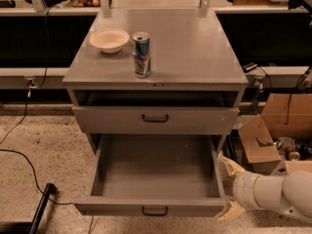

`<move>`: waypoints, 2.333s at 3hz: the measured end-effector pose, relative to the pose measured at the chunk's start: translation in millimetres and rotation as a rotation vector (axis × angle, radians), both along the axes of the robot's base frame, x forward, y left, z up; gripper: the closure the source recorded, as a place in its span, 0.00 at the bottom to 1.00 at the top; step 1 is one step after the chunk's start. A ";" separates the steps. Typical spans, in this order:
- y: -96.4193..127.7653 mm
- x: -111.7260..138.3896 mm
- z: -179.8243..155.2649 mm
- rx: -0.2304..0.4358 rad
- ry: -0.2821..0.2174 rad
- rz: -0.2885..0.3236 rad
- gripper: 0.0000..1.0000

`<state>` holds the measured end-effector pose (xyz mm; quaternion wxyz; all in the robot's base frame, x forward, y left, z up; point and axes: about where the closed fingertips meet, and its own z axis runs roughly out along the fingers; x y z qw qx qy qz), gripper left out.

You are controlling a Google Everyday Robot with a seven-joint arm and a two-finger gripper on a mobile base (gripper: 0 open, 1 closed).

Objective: Close middle drawer

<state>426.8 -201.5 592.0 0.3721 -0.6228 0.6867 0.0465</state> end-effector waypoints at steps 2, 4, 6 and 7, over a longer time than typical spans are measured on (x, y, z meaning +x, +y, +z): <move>14.6 -28.8 -41.1 0.040 0.028 0.095 0.13; 18.1 -52.9 -75.6 0.031 0.032 0.149 0.59; 30.7 -57.0 -114.7 0.012 0.086 0.142 1.00; 28.8 -59.6 -162.2 -0.013 0.119 0.079 1.00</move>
Offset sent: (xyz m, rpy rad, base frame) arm -0.0791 0.0199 -0.0861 0.0744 -0.0336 0.2332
